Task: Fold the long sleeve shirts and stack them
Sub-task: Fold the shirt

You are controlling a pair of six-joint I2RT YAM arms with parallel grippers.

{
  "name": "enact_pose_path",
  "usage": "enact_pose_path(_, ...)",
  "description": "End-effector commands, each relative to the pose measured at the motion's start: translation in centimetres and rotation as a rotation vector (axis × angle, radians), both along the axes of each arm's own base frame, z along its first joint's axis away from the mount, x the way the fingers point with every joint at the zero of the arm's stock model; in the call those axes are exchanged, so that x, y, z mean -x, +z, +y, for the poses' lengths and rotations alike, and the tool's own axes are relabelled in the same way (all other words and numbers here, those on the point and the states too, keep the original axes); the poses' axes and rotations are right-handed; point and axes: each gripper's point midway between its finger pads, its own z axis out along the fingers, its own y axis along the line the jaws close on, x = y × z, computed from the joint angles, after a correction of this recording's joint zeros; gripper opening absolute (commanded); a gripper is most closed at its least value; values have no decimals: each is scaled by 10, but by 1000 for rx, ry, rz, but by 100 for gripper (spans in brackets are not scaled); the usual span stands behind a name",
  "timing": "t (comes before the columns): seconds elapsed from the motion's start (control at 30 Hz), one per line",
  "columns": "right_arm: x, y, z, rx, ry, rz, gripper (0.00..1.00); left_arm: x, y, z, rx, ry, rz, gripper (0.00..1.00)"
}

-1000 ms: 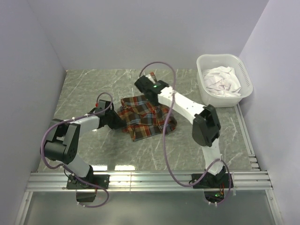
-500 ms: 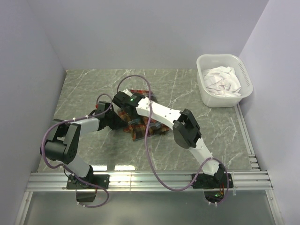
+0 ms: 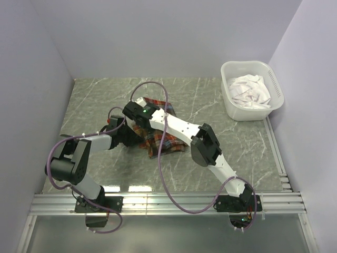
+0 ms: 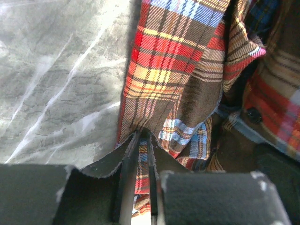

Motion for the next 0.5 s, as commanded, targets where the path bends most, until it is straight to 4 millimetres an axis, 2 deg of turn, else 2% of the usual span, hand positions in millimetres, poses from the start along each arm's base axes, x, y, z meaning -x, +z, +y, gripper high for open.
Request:
enact_pose_path(0.0,-15,27,15,-134,-59,-76,9,19,-16,5,-31,-6,64,20)
enact_pose_path(0.13,-14,18,19,-144,-49,-61,9,19,-16,5,-32,-7,62,20)
enact_pose_path(0.23,-9,6,25,-166,-37,-23,18,18,-16,4,-32,-11,65,20)
enact_pose_path(0.27,-5,0,27,-175,-33,1,27,18,-15,4,-32,-13,63,20)
enact_pose_path(0.3,-4,-2,28,-181,-33,10,29,18,-15,5,-33,-10,62,20)
enact_pose_path(0.33,-2,-2,30,-191,-29,20,32,18,-15,5,-34,-11,61,20)
enact_pose_path(0.37,-1,3,32,-210,-25,21,41,18,-15,5,-35,-10,60,20)
enact_pose_path(0.43,4,5,36,-244,-11,42,44,18,-14,5,-38,-9,58,20)
enact_pose_path(0.47,6,19,37,-277,-5,32,45,18,-13,5,-39,-10,58,20)
